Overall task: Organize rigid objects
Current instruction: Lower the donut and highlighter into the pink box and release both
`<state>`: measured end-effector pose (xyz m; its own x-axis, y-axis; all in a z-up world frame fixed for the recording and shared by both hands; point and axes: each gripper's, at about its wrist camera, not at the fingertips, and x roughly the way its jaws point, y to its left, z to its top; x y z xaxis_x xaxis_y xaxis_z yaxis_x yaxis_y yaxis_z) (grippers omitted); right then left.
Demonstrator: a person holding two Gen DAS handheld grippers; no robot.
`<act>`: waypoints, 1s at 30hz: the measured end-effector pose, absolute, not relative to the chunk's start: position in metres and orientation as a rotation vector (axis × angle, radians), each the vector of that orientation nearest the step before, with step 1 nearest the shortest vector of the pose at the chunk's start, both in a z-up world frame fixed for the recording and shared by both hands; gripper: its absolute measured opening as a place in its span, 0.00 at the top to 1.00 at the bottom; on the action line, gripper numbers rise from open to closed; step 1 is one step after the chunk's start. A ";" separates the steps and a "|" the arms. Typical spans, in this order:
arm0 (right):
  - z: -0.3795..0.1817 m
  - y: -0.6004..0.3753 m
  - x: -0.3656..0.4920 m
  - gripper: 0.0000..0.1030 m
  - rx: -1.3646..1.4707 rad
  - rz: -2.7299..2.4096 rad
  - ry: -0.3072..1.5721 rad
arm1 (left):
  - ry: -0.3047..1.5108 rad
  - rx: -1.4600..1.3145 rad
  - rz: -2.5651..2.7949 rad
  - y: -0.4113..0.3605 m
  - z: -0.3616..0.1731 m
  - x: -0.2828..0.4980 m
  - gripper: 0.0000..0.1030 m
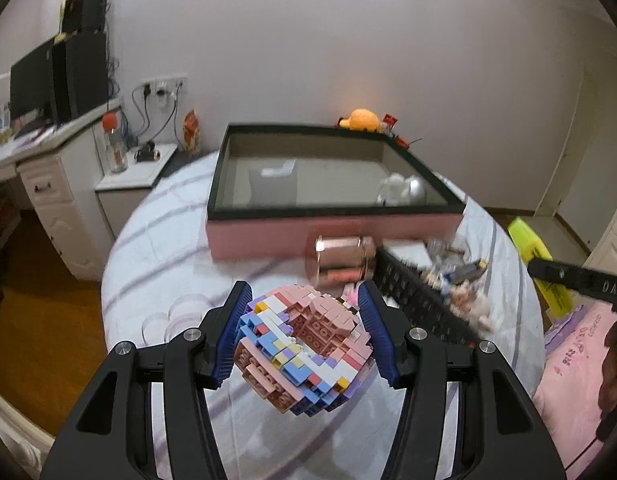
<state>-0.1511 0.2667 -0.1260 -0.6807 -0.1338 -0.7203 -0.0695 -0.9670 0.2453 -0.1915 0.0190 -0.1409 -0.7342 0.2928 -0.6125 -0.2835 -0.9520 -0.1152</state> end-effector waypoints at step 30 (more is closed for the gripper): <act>-0.160 0.226 -0.426 0.85 1.440 -2.614 -0.152 | 0.078 -1.086 2.639 0.086 -0.137 -0.457 0.44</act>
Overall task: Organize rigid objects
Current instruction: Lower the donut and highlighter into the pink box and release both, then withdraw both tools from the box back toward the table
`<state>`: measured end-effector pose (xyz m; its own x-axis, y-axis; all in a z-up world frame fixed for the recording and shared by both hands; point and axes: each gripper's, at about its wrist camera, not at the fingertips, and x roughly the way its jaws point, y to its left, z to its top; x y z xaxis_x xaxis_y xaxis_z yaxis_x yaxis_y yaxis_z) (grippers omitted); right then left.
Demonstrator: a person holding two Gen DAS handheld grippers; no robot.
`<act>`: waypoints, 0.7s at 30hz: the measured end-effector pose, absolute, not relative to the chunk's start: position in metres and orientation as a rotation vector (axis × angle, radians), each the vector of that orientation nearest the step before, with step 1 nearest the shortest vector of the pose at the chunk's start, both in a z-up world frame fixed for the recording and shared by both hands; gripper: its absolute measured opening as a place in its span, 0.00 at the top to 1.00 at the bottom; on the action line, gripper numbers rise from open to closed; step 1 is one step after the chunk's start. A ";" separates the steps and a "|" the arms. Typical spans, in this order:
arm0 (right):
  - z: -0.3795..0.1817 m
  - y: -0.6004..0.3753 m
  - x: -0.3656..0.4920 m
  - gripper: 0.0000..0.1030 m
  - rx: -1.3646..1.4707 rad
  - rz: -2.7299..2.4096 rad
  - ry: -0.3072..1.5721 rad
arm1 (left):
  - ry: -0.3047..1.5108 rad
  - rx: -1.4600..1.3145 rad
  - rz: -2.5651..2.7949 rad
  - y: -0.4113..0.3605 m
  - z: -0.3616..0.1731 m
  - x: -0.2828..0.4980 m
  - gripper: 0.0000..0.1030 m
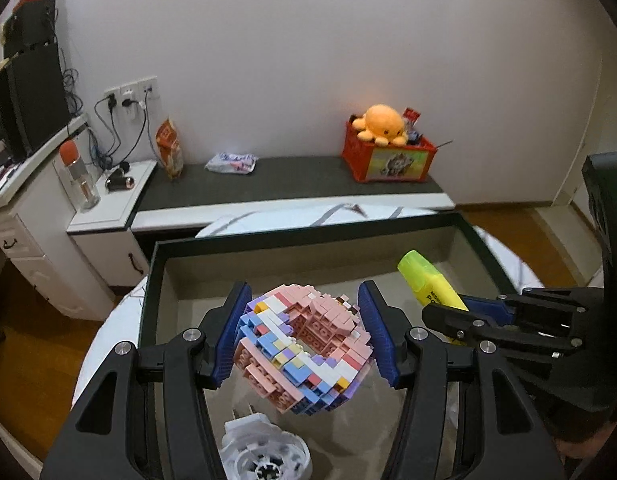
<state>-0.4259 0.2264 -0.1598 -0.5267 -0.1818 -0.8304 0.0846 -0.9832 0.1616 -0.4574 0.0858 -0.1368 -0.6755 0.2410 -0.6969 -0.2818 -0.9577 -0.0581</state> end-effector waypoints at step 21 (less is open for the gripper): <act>-0.105 0.229 -0.338 0.16 1.242 -2.762 -0.212 | 0.032 -0.854 2.838 0.039 -0.072 -0.351 0.00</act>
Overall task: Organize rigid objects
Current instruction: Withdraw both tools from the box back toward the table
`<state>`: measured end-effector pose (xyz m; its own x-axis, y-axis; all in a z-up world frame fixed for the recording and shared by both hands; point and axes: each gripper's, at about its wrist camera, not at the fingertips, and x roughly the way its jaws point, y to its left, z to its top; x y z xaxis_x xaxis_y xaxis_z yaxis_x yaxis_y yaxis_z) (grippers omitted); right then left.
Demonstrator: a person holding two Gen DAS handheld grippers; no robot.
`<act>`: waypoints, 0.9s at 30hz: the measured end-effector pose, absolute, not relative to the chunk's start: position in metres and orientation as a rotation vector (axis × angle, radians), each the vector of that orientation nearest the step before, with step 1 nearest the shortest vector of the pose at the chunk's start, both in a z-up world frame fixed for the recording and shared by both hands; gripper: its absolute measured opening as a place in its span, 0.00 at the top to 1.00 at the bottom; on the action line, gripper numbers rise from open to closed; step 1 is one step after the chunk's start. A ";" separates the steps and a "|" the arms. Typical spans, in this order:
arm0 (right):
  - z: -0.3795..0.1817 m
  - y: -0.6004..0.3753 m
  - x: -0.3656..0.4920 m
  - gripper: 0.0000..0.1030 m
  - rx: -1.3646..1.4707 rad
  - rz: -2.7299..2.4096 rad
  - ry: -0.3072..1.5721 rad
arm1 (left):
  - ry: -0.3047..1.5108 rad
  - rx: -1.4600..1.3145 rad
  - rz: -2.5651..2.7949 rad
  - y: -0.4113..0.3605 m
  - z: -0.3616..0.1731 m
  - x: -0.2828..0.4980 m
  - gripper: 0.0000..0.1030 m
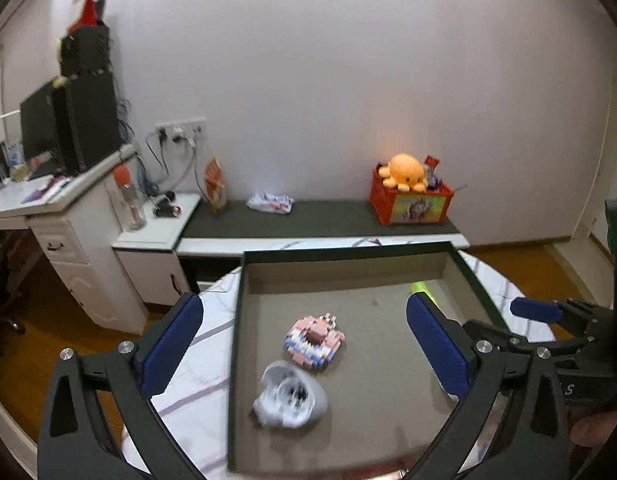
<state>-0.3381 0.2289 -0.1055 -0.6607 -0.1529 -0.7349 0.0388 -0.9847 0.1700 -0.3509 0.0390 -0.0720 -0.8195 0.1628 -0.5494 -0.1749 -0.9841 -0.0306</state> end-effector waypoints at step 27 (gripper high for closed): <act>-0.049 0.217 -0.104 0.00 0.887 -2.952 -0.243 | -0.026 -0.713 2.929 0.006 -0.023 -0.140 0.00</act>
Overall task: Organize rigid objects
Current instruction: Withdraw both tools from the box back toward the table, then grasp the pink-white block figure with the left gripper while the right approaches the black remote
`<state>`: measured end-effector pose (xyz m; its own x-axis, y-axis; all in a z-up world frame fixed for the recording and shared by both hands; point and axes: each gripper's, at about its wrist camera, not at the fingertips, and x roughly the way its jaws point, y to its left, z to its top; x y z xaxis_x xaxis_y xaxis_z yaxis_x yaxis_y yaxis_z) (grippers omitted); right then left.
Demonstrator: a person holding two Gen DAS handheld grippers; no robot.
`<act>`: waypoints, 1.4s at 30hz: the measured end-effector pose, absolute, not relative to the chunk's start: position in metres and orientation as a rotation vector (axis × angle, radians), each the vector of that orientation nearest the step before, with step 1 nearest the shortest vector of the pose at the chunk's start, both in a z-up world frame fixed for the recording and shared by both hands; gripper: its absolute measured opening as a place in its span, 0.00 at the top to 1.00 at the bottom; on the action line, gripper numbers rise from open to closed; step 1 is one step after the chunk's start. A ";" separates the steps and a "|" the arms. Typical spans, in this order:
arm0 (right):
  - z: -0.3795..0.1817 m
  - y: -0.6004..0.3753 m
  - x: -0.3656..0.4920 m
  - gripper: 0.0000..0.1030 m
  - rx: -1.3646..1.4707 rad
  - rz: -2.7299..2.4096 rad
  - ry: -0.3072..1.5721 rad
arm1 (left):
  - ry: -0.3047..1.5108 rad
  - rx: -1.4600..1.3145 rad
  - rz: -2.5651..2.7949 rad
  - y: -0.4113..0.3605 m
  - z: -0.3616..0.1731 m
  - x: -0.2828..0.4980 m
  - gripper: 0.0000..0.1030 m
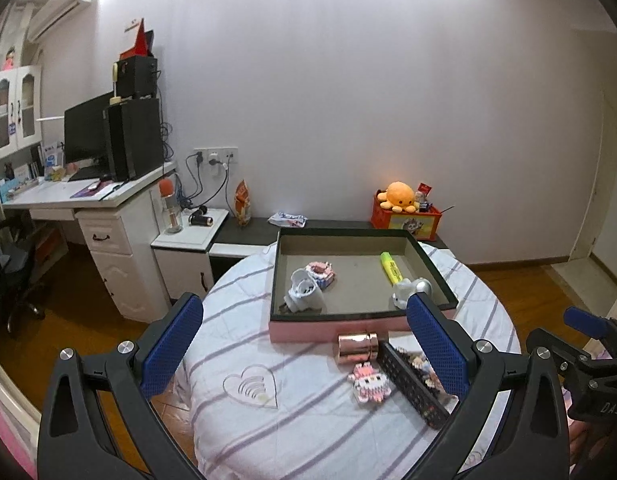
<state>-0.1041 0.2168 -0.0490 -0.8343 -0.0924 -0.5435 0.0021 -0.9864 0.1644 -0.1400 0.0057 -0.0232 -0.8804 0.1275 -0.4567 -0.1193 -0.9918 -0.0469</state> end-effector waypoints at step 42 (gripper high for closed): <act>-0.136 0.227 -0.115 0.00 1.247 -2.824 -0.217 | 0.075 -1.030 2.730 0.055 -0.149 -0.160 0.00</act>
